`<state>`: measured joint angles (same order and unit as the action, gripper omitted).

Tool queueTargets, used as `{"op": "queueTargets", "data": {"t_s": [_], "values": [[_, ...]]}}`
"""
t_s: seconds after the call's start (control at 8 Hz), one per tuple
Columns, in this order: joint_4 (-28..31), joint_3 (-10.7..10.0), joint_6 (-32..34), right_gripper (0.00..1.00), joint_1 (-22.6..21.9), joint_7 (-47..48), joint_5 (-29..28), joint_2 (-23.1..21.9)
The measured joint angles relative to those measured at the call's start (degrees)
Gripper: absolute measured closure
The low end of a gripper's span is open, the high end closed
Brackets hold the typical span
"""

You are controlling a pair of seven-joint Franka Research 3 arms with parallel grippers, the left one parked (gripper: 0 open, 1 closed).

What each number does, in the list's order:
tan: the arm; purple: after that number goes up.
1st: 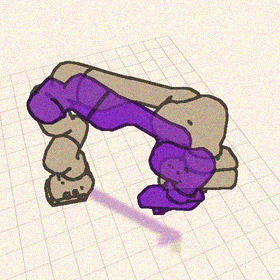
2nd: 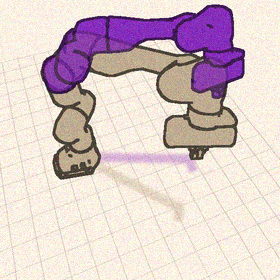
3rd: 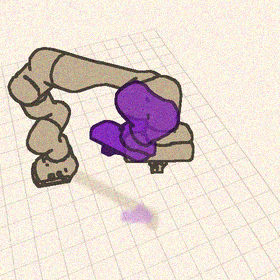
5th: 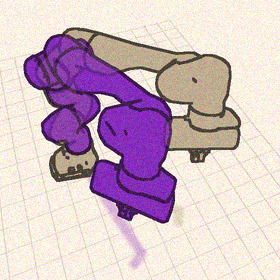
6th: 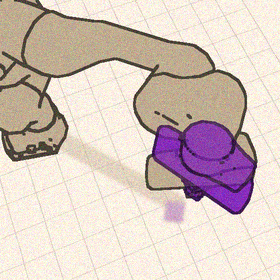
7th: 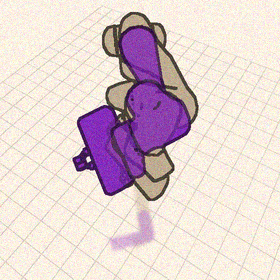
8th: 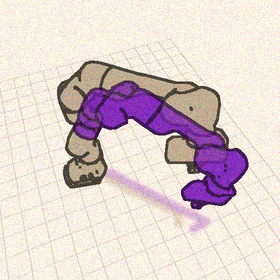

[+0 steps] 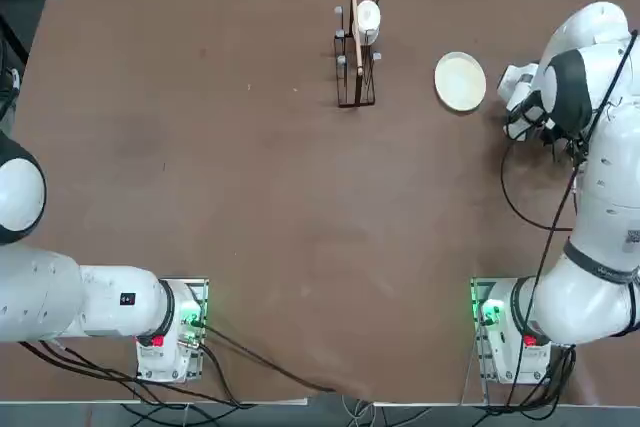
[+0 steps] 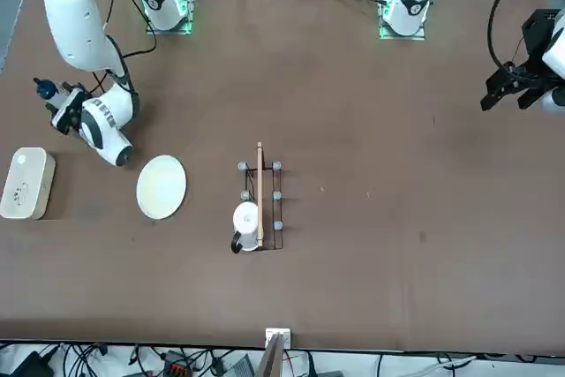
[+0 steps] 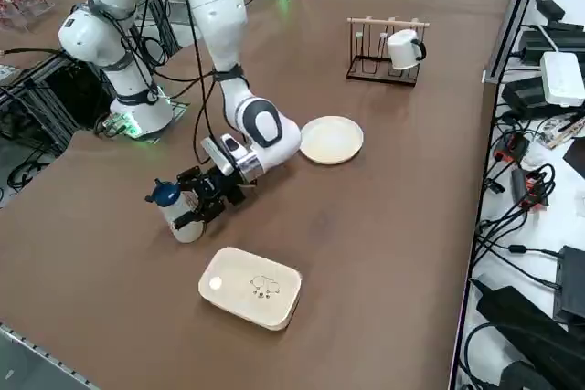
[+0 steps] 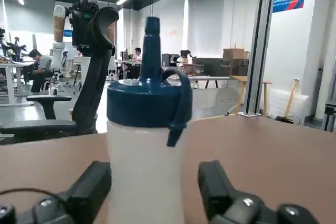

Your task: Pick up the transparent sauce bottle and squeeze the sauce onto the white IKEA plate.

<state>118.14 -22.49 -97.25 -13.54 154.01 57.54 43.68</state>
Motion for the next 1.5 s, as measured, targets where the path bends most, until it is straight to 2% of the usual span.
{"op": "queueTargets", "data": {"t_s": [0.25, 0.38, 0.75, 1.12, 1.5], "values": [[-0.25, 0.03, 0.01, 0.00, -1.55, -3.94, -1.35, -3.34], [-1.06, 0.02, 0.09, 0.00, -2.86, -7.59, -4.38, -6.02], [-9.70, 0.13, 2.42, 0.00, -7.54, -21.87, -19.05, -12.91], [-17.27, 0.35, 3.20, 0.00, -11.07, -40.86, -35.20, -12.83], [-22.85, 0.55, 3.14, 0.00, -11.31, -60.67, -46.70, -11.62]]}}
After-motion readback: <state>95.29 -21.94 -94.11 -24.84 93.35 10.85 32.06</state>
